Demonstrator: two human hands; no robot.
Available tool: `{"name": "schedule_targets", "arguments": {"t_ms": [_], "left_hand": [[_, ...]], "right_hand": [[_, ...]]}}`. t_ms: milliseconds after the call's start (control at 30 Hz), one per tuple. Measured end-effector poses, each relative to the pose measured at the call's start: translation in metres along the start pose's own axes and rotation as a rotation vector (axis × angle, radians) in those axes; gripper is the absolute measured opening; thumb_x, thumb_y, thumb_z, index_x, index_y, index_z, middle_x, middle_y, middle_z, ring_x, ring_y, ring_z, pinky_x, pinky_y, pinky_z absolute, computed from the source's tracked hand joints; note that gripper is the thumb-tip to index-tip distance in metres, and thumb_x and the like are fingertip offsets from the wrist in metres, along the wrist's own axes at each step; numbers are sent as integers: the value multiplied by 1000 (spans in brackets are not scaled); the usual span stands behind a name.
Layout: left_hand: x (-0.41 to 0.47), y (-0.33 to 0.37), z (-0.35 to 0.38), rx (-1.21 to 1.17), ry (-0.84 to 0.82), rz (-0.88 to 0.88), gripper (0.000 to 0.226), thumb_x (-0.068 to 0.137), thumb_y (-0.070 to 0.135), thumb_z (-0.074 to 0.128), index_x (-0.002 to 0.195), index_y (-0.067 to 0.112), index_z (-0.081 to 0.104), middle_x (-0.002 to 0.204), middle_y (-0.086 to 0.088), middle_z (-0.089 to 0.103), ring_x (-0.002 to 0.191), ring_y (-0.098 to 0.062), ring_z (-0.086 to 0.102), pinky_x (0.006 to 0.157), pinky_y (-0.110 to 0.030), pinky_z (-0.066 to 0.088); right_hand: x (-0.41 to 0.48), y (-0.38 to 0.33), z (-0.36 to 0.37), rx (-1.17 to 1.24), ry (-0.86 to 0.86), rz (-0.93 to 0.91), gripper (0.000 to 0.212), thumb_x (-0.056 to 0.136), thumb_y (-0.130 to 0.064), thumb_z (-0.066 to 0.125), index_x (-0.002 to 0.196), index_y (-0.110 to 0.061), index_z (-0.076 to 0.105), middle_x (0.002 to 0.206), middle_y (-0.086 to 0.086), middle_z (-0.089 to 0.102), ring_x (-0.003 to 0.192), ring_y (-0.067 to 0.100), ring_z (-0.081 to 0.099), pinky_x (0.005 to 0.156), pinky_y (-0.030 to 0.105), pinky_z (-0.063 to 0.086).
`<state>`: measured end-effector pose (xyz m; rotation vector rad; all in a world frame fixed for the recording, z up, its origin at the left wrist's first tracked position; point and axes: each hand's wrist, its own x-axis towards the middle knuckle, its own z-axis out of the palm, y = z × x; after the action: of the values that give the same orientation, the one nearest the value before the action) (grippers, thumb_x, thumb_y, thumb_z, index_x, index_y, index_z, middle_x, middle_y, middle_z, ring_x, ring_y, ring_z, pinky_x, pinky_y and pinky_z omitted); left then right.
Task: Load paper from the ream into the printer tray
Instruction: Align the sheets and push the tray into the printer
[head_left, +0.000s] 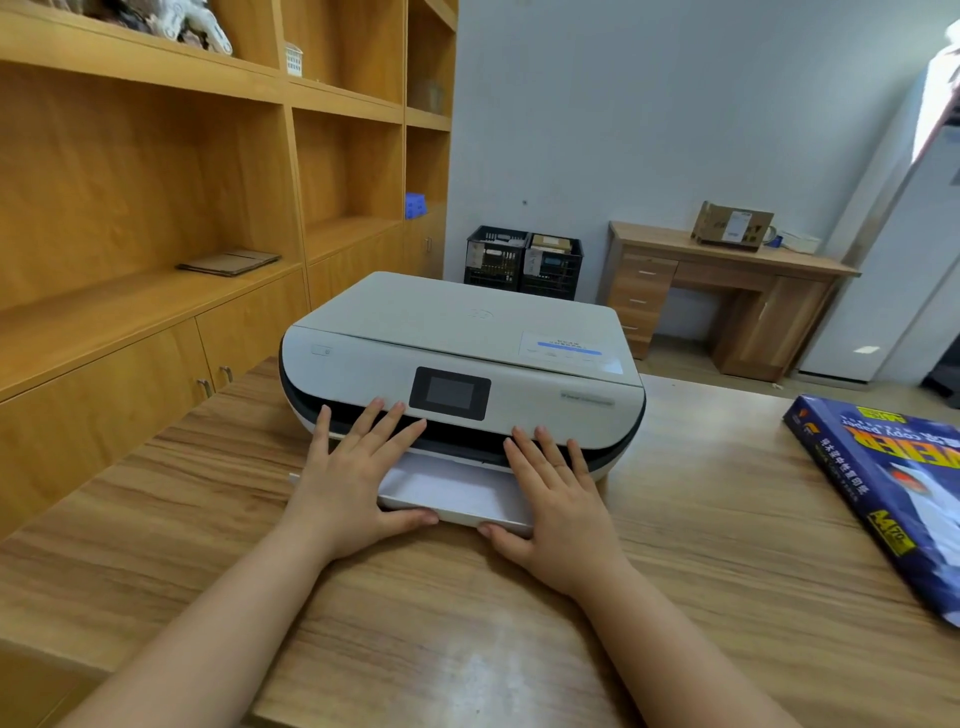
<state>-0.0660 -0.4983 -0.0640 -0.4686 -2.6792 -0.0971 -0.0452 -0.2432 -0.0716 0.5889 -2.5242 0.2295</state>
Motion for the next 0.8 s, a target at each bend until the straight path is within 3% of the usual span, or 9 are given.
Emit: {"name": "schedule_targets", "arguments": {"t_ms": [267, 400, 467, 667, 800], "left_hand": [[1, 0, 0, 4, 0, -11, 104, 67, 93, 26, 153, 34, 17, 160, 10, 8, 148, -11, -4, 115, -56, -8], [4, 1, 4, 14, 42, -15, 102, 70, 91, 27, 149, 27, 32, 158, 3, 27, 147, -13, 10, 116, -56, 0], [6, 3, 5, 19, 59, -9, 100, 72, 89, 29, 149, 25, 33, 159, 0, 26, 147, -14, 10, 116, -55, 3], [10, 2, 6, -1, 47, 16, 89, 77, 85, 23, 152, 40, 12, 163, -3, 4, 149, -19, -2, 117, -52, 1], [13, 3, 6, -43, 6, 1, 95, 74, 85, 31, 149, 45, -13, 161, 3, -17, 147, -19, -18, 119, -51, -4]], "right_hand": [[1, 1, 3, -24, 4, 4, 83, 82, -65, 47, 145, -12, 39, 153, 2, 35, 144, 21, 22, 115, 48, 12], [2, 2, 4, -36, 3, 13, 78, 86, -63, 44, 144, -13, 39, 153, 1, 36, 144, 21, 23, 115, 47, 11], [2, 3, 5, -43, 4, 12, 75, 87, -62, 43, 144, -13, 40, 152, 2, 37, 144, 21, 25, 115, 47, 12], [4, 4, 7, -66, -2, 3, 68, 91, -57, 40, 143, -13, 39, 151, 5, 39, 144, 24, 22, 114, 49, 13], [3, 3, 5, -118, 23, 9, 73, 88, -58, 45, 146, -16, 35, 157, 5, 29, 147, 31, 5, 115, 53, 7]]}}
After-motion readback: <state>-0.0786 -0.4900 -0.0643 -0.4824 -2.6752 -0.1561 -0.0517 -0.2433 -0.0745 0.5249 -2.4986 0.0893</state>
